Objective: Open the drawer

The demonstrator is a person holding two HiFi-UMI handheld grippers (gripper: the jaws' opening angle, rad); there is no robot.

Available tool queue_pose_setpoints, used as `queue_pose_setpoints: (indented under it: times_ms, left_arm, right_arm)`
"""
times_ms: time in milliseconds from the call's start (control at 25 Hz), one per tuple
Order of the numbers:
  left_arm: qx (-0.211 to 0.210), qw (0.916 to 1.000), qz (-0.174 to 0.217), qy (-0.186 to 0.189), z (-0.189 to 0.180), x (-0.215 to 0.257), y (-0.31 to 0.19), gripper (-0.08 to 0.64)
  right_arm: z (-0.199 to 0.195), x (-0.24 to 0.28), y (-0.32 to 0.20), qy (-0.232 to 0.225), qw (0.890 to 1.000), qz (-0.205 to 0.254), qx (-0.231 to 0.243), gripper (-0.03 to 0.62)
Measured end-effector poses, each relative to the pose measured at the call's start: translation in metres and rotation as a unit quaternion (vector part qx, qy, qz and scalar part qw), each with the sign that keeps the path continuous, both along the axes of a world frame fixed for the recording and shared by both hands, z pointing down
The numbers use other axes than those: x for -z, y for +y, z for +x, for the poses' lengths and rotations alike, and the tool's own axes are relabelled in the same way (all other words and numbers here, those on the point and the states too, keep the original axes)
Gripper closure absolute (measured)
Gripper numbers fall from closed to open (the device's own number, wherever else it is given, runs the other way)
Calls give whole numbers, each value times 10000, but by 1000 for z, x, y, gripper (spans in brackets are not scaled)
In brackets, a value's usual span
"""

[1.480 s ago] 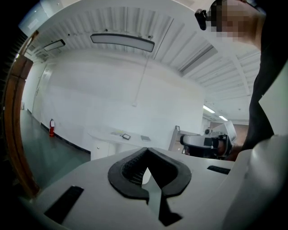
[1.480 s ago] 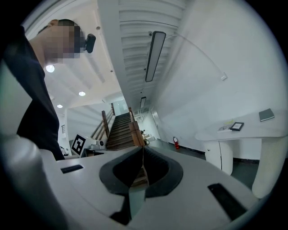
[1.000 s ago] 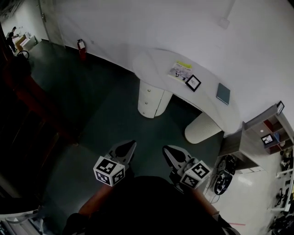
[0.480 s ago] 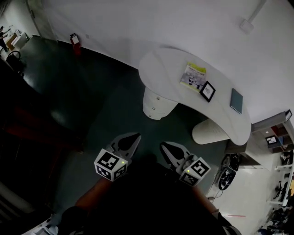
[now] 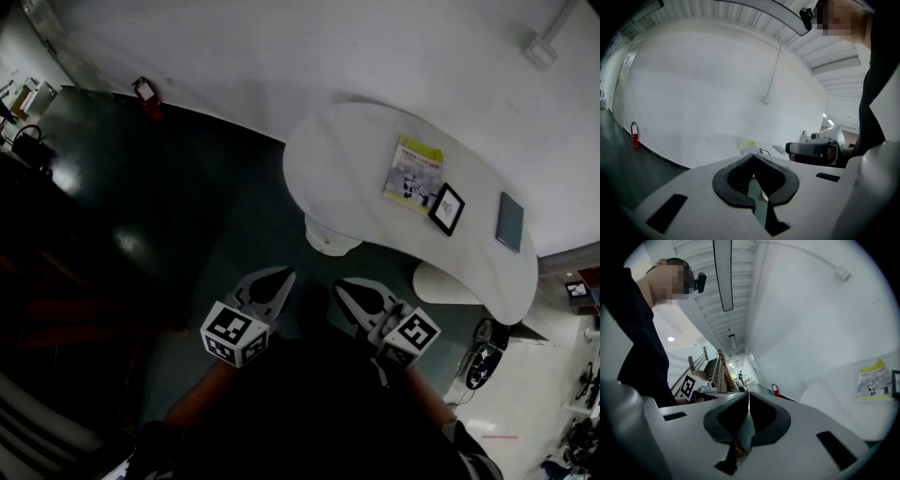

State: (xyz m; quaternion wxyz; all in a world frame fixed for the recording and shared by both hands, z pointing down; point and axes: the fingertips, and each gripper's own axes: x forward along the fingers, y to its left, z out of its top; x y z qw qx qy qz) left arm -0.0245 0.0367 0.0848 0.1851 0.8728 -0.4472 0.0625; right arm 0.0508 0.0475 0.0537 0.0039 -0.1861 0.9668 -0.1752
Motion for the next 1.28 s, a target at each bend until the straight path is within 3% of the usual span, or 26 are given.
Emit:
queue_pose_setpoints:
  times_ms: [120, 240, 480, 680, 920, 1120, 1280]
  left_arm:
    - [-11, 10000, 27, -11, -13, 3, -34, 552]
    - [-29, 9997, -102, 242, -29, -1, -56, 552]
    - [-486, 9979, -172, 381, -72, -6, -71, 552]
    - [-716, 9967, -253, 298, -110, -27, -79, 552]
    - [-919, 9951, -150, 343, -115, -29, -84, 552]
    - [-910, 9956, 74, 203, -118, -29, -89, 552]
    - [-985, 9947, -50, 303, -110, -47, -88, 552]
  right_arm:
    - [-17, 14, -37, -73, 9999, 104, 43, 575]
    - [-32, 20, -57, -130, 9999, 30, -110, 575]
    - [-69, 3, -71, 61, 9962, -426, -751, 575]
    - [-96, -9, -65, 160, 9938, -448, -1009, 575]
    - [-89, -9, -73, -99, 9849, -697, -1582, 575]
    - [-90, -21, -75, 219, 9911, -213, -1293, 575]
    - [-87, -31, -82, 184, 9889, -365, -1427, 575]
